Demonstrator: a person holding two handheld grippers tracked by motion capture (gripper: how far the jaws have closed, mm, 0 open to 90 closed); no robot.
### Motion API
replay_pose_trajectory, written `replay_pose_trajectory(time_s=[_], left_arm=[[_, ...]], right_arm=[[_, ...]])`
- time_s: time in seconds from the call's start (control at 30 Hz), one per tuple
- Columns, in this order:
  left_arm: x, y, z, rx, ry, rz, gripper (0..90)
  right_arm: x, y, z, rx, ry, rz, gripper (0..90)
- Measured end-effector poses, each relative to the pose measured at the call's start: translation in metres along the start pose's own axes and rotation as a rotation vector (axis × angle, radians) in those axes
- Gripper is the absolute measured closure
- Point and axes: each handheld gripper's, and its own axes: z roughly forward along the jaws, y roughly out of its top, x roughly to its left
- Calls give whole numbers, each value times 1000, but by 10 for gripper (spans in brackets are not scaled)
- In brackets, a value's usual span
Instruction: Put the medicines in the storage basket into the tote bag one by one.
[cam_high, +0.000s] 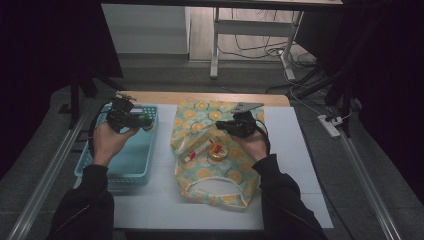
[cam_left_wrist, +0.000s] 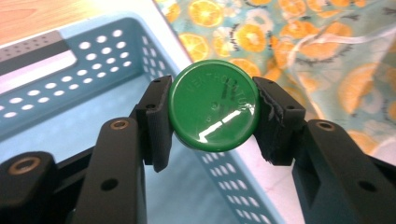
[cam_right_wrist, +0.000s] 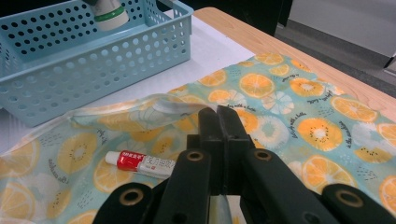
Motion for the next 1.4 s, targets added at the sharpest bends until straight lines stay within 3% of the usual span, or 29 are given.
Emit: replay_pose_trajectory(time_s=[0.37, 0.63, 1.1, 1.4], left_arm=[[-29, -3, -6, -13, -32, 77, 523], [-63, -1, -2, 3, -77, 159, 523], [-113, 10, 29, 39, -180, 260, 523], [-139, 17, 56, 72, -213, 304, 522]], right_arm=[[0, -1, 1, 10, 2, 1, 900], [0, -1, 2, 12, -2, -2, 900], [0, 0, 0, 7, -2, 0, 900], [-1, 0, 1, 9, -4, 2, 900]])
